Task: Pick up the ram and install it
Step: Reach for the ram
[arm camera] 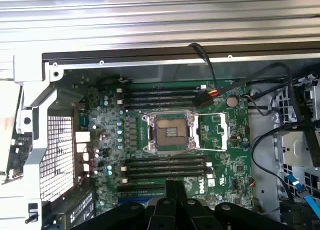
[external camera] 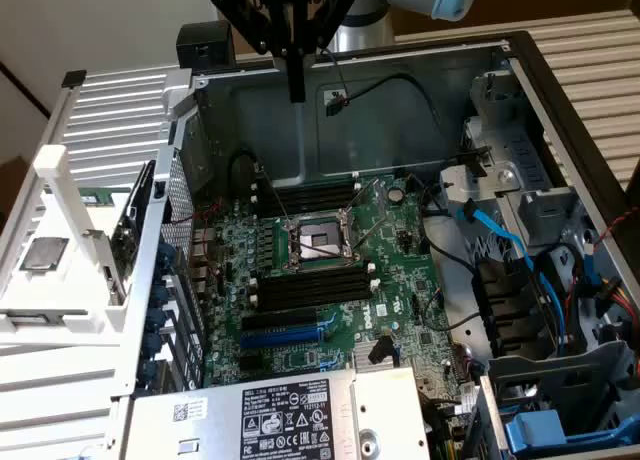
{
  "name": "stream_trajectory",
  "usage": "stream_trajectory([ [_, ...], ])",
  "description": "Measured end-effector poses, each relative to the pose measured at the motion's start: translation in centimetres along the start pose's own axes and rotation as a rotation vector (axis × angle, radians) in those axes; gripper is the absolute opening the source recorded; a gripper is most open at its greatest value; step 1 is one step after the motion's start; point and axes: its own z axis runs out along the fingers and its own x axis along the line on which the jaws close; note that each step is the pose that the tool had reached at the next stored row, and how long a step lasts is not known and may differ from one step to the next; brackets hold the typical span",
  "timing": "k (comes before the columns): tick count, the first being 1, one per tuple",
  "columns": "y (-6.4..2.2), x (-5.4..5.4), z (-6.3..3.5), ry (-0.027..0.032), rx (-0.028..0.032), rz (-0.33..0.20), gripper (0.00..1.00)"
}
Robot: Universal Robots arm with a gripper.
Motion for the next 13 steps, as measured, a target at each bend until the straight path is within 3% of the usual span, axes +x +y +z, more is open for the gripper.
stream_trajectory([
  [13, 0.00, 0.00, 0.00, 0.0000, 0.0000, 0.000, 0.10],
])
